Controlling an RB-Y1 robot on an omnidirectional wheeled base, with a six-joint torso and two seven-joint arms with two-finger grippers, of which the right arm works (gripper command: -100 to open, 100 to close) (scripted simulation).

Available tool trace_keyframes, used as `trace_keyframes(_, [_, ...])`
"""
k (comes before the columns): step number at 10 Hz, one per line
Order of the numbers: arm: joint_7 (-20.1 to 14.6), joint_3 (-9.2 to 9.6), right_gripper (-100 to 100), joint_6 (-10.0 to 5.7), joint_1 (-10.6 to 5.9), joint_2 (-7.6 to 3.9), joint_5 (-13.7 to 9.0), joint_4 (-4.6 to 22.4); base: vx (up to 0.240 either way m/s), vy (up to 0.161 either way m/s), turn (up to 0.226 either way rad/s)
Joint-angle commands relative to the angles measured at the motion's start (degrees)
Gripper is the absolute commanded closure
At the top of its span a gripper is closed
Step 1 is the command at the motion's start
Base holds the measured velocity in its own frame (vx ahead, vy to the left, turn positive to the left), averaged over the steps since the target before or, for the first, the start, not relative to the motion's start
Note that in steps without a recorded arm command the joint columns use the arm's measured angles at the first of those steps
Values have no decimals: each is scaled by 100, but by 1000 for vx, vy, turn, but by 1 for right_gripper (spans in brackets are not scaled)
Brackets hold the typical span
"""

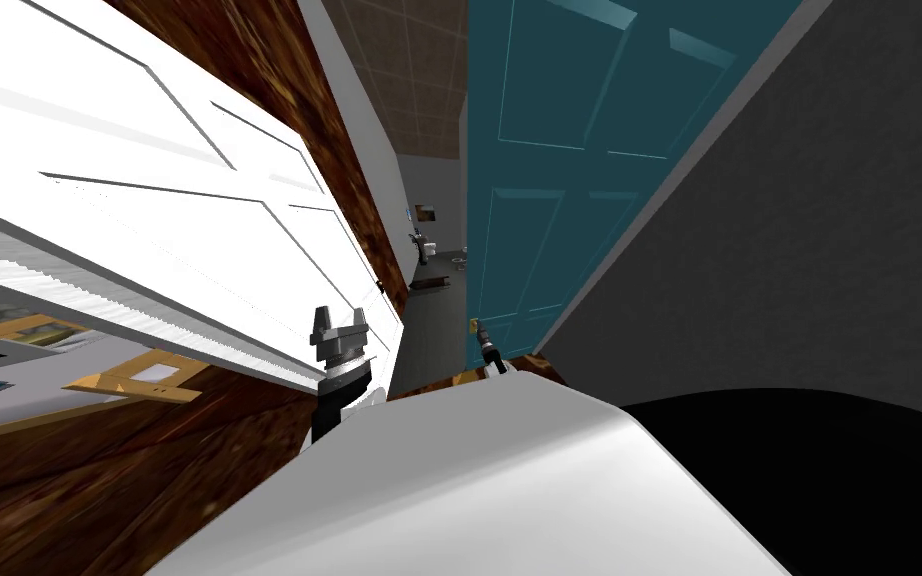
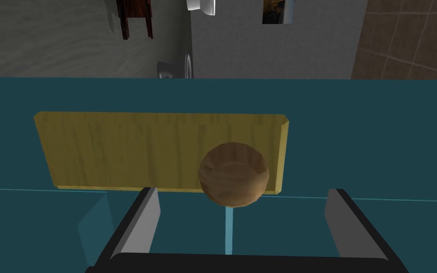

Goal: Push the door open

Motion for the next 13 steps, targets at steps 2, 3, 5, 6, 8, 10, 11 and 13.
trace_keyframes(2, [4,-5,-100,17,25,52,-1,-39,139,5,9])
trace_keyframes(3, [4,-5,100,17,25,52,-1,-39,-20,3,2])
trace_keyframes(5, [4,-5,100,17,25,52,-1,-39,-24,-2,6])
trace_keyframes(6, [4,-5,100,17,25,52,-1,-39,-10,-1,-1])
trace_keyframes(8, [4,-5,100,17,25,52,-1,-39,-3,0,-1])
trace_keyframes(10, [40,-111,100,24,33,-65,-56,-22,133,61,-36])
trace_keyframes(11, [52,-150,100,21,33,-100,-77,-19,156,61,-46])
trace_keyframes(13, [80,-243,100,15,33,-170,-125,-14,186,67,-32])
